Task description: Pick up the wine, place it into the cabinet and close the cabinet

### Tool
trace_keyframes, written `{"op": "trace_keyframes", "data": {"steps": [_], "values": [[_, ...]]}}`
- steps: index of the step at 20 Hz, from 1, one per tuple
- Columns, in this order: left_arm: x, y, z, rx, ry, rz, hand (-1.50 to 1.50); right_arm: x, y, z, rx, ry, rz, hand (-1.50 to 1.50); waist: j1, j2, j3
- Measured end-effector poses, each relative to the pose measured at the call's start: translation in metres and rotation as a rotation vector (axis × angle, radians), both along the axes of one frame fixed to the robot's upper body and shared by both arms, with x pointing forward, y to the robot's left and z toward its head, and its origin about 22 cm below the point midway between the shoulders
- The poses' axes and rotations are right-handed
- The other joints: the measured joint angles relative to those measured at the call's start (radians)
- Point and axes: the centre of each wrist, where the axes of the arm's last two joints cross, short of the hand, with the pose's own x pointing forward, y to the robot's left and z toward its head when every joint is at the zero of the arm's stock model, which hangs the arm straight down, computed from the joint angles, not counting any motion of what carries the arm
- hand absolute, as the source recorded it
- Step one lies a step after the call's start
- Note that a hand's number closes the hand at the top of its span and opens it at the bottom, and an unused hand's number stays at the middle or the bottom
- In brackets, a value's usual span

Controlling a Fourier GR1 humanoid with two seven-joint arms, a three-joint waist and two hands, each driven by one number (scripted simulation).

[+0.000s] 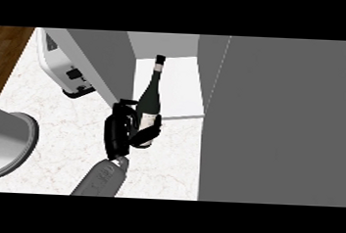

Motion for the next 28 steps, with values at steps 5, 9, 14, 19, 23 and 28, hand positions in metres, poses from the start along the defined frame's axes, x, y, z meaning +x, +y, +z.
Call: {"op": "trace_keyframes", "data": {"steps": [5, 9, 14, 19, 23, 28], "values": [[-0.001, -0.003, -0.008, 0.094, 0.005, -0.023, 1.5, 0.0, 0.001, -0.001, 0.002, 0.0, 0.018, -1.5, -0.012, 0.005, 0.0], [0.003, -0.015, -0.011, 0.11, 0.039, -0.021, 1.5, 0.001, 0.002, -0.001, 0.011, -0.004, 0.02, -1.5, -0.012, 0.007, -0.001], [0.026, -0.033, -0.005, 0.083, 0.154, -0.015, 1.5, 0.001, -0.002, -0.001, 0.008, -0.011, 0.006, -1.5, -0.014, 0.02, -0.011], [0.078, -0.052, 0.04, 0.163, 0.114, -0.086, 1.5, -0.001, -0.005, -0.001, 0.0, -0.011, 0.012, -1.5, -0.027, 0.025, -0.013], [0.105, -0.06, 0.064, 0.226, 0.115, -0.075, 1.5, -0.002, -0.007, -0.002, -0.005, -0.011, 0.013, -1.5, -0.033, 0.029, -0.013], [0.123, -0.06, 0.078, 0.293, 0.097, -0.051, -1.5, -0.001, -0.01, -0.001, -0.01, -0.015, 0.013, -1.5, -0.028, 0.034, -0.014]]}}
